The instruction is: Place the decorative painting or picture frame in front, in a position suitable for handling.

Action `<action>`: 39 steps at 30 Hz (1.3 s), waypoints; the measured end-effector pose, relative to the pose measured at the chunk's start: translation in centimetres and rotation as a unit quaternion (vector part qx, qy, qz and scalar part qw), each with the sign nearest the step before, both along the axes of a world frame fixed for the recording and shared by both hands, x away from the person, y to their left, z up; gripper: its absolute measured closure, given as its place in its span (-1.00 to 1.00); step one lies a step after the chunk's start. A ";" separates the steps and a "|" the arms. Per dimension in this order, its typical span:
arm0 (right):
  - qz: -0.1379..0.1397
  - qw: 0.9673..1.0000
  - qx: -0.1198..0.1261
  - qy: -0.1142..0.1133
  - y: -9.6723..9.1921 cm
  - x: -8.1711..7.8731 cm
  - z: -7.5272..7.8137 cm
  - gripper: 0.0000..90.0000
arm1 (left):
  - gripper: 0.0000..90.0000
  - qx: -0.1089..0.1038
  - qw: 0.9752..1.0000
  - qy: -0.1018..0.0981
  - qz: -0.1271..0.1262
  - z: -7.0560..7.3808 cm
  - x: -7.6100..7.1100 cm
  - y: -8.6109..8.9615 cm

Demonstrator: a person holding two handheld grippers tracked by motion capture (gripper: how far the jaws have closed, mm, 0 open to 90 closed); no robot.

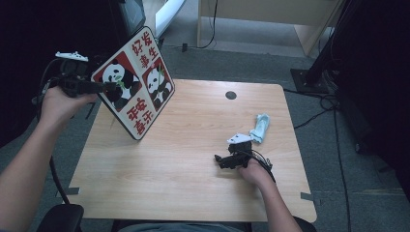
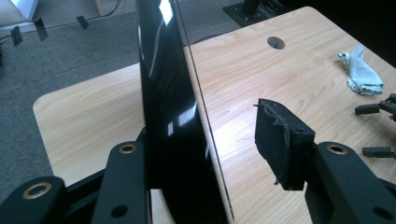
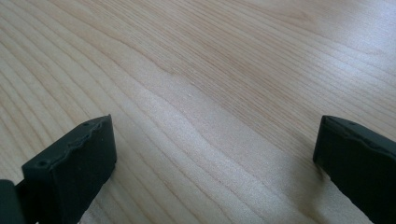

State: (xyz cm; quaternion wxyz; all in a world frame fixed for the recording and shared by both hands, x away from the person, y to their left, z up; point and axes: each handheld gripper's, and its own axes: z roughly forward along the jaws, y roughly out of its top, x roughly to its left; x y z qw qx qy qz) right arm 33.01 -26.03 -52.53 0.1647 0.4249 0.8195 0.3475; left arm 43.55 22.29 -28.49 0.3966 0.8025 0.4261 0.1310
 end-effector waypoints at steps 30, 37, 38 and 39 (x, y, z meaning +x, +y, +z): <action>0.004 1.000 0.001 0.000 0.1 0.0 0.0 -1.00 | 0.15 0.063 0.997 0.037 -0.002 4.4 7.8 -2.8; 0.004 1.000 0.001 0.000 0.1 -0.1 0.0 -1.00 | 0.17 0.071 0.996 0.050 -0.005 4.6 9.8 -3.7; 0.004 1.000 0.001 0.000 0.1 -0.1 0.0 -1.00 | 0.18 0.071 0.996 0.052 -0.007 4.6 10.0 -3.9; 0.004 1.000 0.001 0.000 0.1 -0.1 0.0 -1.00 | 0.18 0.071 0.996 0.053 -0.008 4.6 10.3 -4.0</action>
